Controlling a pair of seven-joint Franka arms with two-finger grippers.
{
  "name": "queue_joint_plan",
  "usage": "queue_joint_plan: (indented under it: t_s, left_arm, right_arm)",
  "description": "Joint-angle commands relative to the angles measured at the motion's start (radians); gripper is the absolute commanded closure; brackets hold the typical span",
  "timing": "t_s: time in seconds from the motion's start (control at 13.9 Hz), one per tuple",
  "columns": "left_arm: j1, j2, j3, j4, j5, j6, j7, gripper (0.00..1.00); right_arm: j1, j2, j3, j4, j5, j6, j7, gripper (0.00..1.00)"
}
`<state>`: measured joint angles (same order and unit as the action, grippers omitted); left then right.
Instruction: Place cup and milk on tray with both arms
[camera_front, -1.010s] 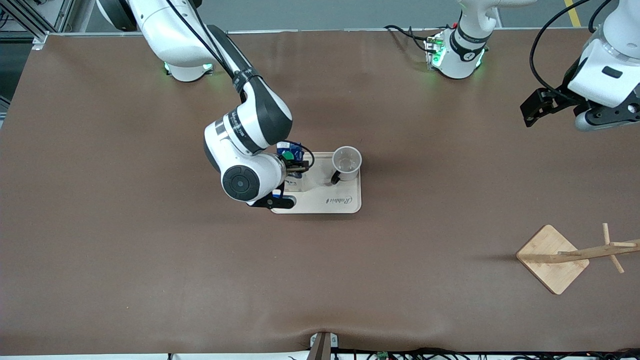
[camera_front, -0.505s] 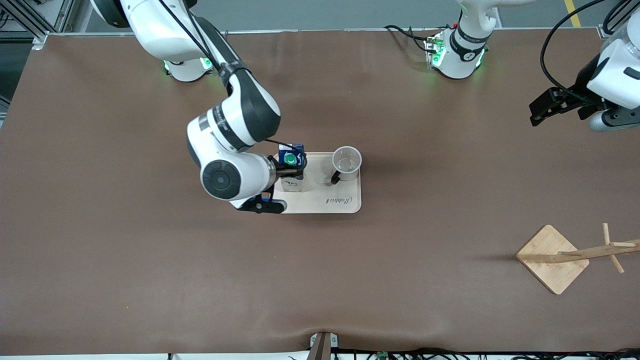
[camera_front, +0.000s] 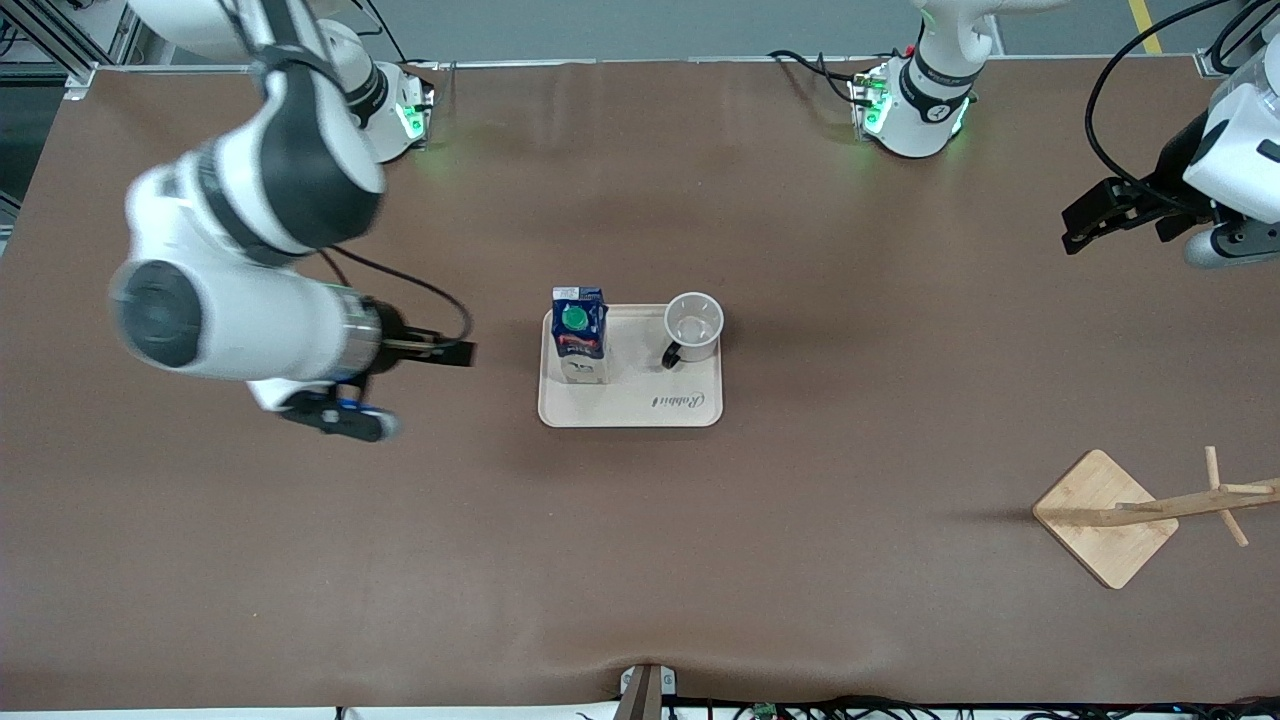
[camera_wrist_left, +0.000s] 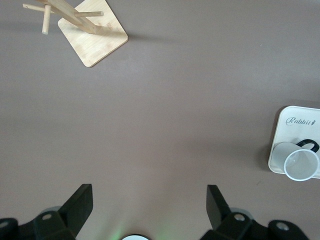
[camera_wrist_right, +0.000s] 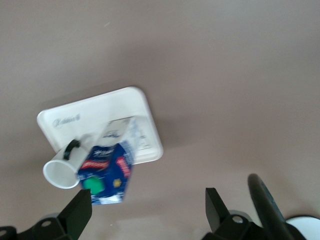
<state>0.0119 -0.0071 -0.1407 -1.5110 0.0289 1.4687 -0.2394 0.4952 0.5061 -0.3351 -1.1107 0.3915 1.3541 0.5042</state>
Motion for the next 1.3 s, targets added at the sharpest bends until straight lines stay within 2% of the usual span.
queue_joint_plan:
  t_s: [0.0, 0.22, 0.36, 0.5, 0.65, 0.79, 1.23]
  left_arm:
    - [0.000, -0.013, 0.006, -0.015, -0.024, 0.018, 0.014, 0.00]
    - [-0.001, -0.016, 0.004, -0.023, -0.024, 0.027, 0.014, 0.00]
    - [0.000, -0.014, 0.004, -0.021, -0.021, 0.028, 0.014, 0.00]
    - [0.000, -0.013, 0.006, -0.018, -0.017, 0.028, 0.014, 0.00]
    - [0.005, -0.013, 0.007, -0.015, -0.012, 0.028, 0.012, 0.00]
    - [0.007, -0.011, 0.007, -0.017, -0.009, 0.027, 0.012, 0.00]
    - [0.025, -0.011, 0.007, -0.008, -0.009, 0.027, 0.015, 0.00]
  right_arm:
    - [-0.023, -0.112, 0.002, -0.024, -0.159, -0.026, -0.079, 0.00]
    - [-0.122, -0.173, 0.002, -0.041, -0.183, -0.039, -0.307, 0.00]
    - [-0.138, -0.251, -0.021, -0.137, -0.227, -0.021, -0.346, 0.00]
    - [-0.138, -0.345, -0.025, -0.242, -0.320, 0.035, -0.351, 0.00]
    - [-0.136, -0.464, -0.024, -0.381, -0.402, 0.097, -0.351, 0.00]
    - [-0.141, -0.576, -0.025, -0.513, -0.442, 0.141, -0.360, 0.00]
    - [-0.188, -0.561, -0.025, -0.477, -0.421, 0.108, -0.481, 0.00]
